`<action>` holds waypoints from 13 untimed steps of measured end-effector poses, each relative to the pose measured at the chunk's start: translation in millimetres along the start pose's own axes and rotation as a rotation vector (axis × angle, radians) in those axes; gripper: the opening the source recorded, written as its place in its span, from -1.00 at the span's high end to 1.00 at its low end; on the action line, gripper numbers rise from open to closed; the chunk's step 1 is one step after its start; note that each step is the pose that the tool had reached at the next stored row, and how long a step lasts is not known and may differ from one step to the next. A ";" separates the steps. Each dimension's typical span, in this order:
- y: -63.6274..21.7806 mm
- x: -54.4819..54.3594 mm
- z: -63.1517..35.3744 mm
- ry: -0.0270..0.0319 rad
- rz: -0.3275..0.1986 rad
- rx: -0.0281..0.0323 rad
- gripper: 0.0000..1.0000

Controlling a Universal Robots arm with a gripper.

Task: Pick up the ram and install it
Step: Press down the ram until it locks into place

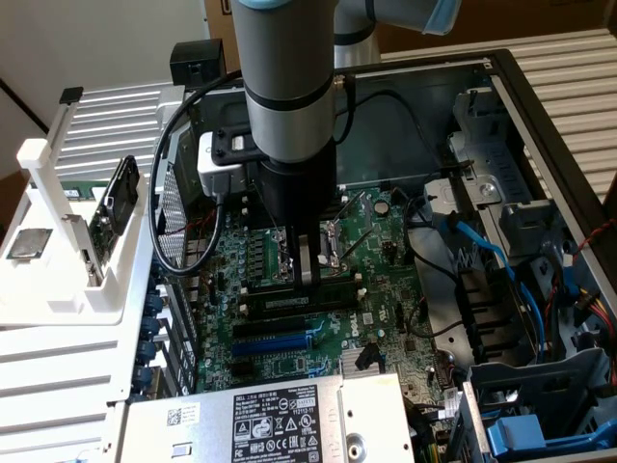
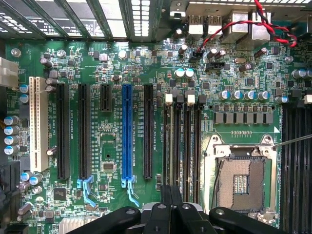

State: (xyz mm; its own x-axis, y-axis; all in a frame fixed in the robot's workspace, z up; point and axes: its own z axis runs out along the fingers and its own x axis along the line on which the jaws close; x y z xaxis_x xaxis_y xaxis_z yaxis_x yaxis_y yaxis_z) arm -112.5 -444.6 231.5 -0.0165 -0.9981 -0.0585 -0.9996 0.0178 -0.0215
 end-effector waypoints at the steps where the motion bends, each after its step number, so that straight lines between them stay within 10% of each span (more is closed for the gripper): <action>1: 0.0 0.0 0.1 0.0001 0.000 0.0000 0.80; 13: 0.0 0.5 0.4 0.0006 0.000 0.0002 0.80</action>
State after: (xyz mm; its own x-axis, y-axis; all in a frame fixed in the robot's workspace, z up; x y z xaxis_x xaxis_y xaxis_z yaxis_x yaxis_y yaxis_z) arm -112.5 -445.2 231.0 -0.0166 -0.9982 -0.0580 -0.9996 0.0179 -0.0216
